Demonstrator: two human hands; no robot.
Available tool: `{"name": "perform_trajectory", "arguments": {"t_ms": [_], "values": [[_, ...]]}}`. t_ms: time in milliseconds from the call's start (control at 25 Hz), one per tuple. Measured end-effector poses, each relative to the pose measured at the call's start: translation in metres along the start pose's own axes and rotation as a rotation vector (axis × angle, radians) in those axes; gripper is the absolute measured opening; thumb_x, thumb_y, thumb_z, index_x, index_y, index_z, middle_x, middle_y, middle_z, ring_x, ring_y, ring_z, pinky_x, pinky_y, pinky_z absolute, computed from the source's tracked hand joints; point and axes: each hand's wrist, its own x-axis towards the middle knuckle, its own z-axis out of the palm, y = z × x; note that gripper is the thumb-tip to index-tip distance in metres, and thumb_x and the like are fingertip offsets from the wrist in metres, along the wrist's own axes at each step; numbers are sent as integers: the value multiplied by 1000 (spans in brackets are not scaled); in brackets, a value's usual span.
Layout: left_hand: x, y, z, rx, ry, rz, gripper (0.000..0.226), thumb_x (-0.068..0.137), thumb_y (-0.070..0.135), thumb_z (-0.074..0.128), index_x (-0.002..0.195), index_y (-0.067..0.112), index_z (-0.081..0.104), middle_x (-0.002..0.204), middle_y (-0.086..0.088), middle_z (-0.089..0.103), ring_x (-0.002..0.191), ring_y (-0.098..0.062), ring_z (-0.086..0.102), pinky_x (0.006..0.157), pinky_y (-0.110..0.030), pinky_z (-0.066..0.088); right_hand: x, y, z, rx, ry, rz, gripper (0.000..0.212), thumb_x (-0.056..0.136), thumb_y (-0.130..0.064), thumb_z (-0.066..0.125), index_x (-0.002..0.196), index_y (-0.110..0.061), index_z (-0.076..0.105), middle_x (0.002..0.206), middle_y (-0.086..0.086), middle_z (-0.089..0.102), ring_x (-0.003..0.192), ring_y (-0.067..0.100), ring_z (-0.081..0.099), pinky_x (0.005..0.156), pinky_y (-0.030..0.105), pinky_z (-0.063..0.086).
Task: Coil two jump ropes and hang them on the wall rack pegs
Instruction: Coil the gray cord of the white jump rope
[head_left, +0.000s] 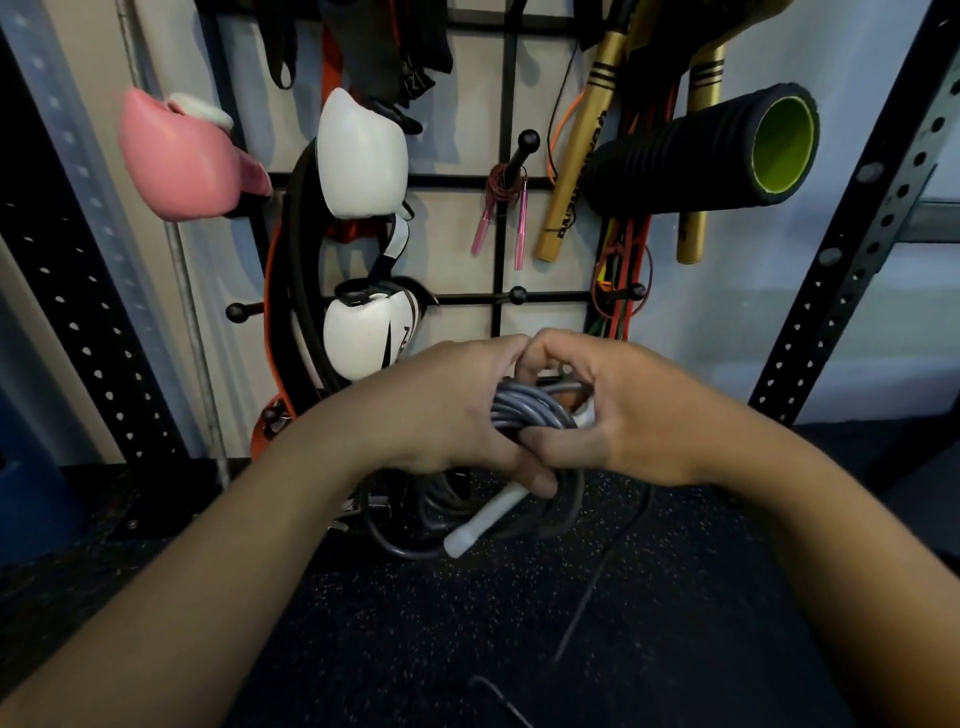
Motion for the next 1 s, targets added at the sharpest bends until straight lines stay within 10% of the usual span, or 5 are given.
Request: {"name": "perform_trajectory", "arguments": {"t_ms": [280,480,760,1000], "values": [[0,-6,1,11,-125,-63,34,64,35,95,81,32,66,69,16,69,58,3,58,61,-22,45,1,-5,7,44,-14,22,43,77,-42,80,100,-32,45,83,4,75,67,23,70,63,53,59],[-11,-16,-13,-246,-134,55,26,73,27,90,93,21,75,76,5,76,64,-4,65,61,-22,49,-1,1,-10,477,194,115,48,88,-65,56,90,-17,58,55,8,54,43,22,37,41,28,29],[13,-24,2,-1163,485,96,37,72,28,90,93,11,66,62,-1,52,40,-6,39,42,-21,38,-1,11,-1,696,248,180,71,92,-82,31,90,-22,69,63,18,39,44,19,25,45,24,22],[18,-8,36,-1171,777,-38,24,84,36,81,97,18,72,65,3,61,45,-4,45,47,-22,43,9,-8,30,568,519,96,37,92,-53,63,86,-17,69,68,5,71,54,12,52,55,30,41]]}}
